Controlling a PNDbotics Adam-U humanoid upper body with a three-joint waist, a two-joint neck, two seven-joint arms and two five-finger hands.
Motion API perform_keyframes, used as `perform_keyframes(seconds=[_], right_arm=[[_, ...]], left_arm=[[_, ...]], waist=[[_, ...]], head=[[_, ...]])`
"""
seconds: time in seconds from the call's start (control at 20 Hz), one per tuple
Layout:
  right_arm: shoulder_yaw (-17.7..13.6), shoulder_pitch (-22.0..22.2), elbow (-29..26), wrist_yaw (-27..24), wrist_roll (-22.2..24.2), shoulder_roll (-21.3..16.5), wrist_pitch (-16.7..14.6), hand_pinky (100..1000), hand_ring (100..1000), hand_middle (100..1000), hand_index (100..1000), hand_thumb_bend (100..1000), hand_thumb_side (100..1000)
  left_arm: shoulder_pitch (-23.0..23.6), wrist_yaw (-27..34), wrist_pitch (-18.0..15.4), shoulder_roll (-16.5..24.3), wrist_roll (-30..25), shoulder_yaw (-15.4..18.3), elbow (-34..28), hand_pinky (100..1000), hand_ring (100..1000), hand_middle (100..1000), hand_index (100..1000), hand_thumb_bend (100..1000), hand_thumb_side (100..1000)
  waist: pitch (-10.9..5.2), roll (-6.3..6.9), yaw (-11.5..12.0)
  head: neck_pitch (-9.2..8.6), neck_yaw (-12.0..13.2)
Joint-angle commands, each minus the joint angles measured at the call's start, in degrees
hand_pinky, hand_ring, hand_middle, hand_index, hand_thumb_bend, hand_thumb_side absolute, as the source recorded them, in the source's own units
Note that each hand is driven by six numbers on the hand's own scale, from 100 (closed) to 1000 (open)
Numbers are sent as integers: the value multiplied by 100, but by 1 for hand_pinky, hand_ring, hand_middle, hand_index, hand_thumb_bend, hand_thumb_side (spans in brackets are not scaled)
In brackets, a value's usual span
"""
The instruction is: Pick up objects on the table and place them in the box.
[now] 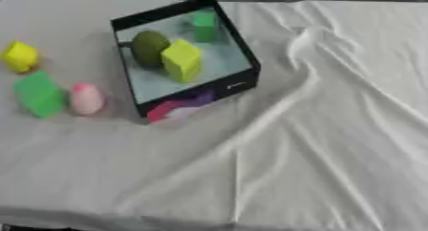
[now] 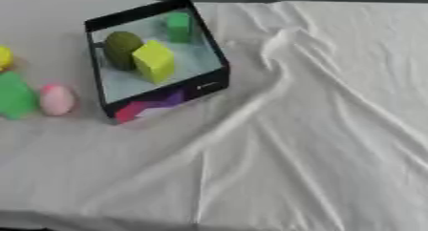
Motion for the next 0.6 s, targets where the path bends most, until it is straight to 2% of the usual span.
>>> perform_keyframes(seconds=[0.05,0.15,0.3,0.6], right_arm=[[-108,-106,71,145,-1,-42,111,847,759,777,898,100,566],[-98,-127,161,257,9,-3,232,849,762,780,900,100,572],[-85,-140,281,327,83,30,341,850,762,780,900,100,580],[-85,-124,412,475,153,38,415,848,757,775,891,100,585]], left_arm=[[-222,-267,-280,419,-492,-128,237,879,920,853,849,496,100],[-347,-465,-403,473,-670,-227,353,878,915,848,852,552,100],[-448,-734,-548,518,-798,-370,429,879,914,848,856,589,106],[-591,-1079,-769,594,-1027,-624,472,875,902,841,849,671,117]], waist=[[14,86,-2],[18,93,-3],[28,99,-2],[20,94,2]], head=[[-77,13],[-87,33],[-103,74],[-115,185]])
